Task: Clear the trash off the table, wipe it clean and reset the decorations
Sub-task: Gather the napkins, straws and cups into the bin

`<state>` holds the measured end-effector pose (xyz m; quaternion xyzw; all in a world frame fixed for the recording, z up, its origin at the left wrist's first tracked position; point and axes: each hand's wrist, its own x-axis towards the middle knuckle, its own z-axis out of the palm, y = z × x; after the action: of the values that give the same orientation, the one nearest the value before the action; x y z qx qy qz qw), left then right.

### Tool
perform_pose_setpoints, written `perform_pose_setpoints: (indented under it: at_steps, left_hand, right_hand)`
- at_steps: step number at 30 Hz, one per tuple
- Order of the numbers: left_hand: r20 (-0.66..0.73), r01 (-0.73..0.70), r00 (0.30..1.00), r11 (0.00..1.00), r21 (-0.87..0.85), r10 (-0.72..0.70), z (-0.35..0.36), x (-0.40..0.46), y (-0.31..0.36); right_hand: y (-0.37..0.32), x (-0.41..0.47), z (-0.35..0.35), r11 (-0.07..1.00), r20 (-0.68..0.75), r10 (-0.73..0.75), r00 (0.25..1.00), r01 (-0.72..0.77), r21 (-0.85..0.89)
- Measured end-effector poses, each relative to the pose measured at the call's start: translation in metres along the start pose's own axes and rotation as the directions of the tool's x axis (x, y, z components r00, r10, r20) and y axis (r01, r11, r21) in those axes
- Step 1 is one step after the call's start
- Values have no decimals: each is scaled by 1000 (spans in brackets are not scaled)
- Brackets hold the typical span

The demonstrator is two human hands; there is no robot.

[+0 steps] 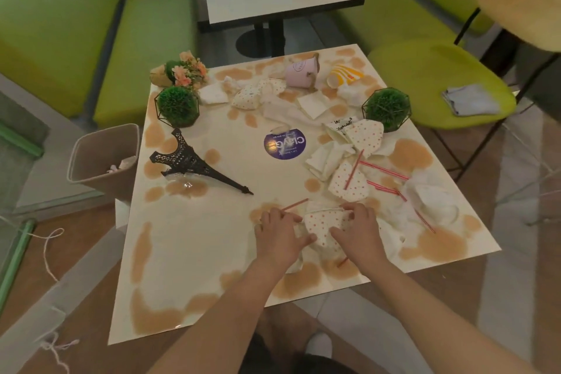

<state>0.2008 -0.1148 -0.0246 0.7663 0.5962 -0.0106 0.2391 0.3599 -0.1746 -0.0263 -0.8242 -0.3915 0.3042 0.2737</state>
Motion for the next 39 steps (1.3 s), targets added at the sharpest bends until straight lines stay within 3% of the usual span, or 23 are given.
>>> perform_pose_setpoints:
  at_steps: [4, 9, 11, 13, 15, 18, 21, 24, 27, 31, 34, 39]
  left_hand:
    - [4, 7, 1000, 1000, 0, -7, 2, 2, 6]
    - [-32, 54, 998, 991, -123, -58, -2, 3, 16]
    - [-12, 99, 994, 948, -304, -107, -9, 6, 17]
    - [75, 183, 982, 776, -603, -173, -17, 9, 14]
    - [100, 227, 968, 625, -747, -231, -24, 10, 8]
    - [108, 257, 945, 499, -828, -308, -31, 8, -4]
    - [175, 304, 920, 357, -883, -351, -35, 7, -13]
    - [202, 319, 908, 292, -902, -367, -37, 5, -19]
    - [181, 303, 908, 294, -907, -377, -37, 3, -25]
    - [151, 282, 906, 300, -911, -395, -39, 2, -39]
    - [119, 253, 900, 280, -926, -418, -44, 5, -50]
    - [73, 204, 888, 246, -948, -454, -60, 14, -75]
  right_hand:
    - [0, 1, -2, 990, 0, 44, 999, -43, 132]
    - [-8, 2, -2, 961, -45, 53, 998, -39, 275]
    - [-13, 3, -3, 936, -57, 41, 998, -18, 351]
    - [-18, 4, -3, 924, -43, 17, 999, 1, 383]
    - [-18, 6, -2, 947, -35, -20, 999, 30, 319]
    - [-10, 5, 2, 994, -17, -108, 994, 108, -14]
    - [1, 4, 8, 937, 18, -200, 980, 197, -287]
    - [5, 8, 14, 905, 32, -226, 974, 222, -364]
    - [5, 15, 19, 902, 48, -240, 970, 241, -357]
    - [-3, 18, 17, 951, -71, -212, 975, 189, -246]
    - [-21, 17, 15, 968, -170, -245, 955, 230, -103]
    - [-78, 22, 22, 936, -114, -167, 979, 194, 293]
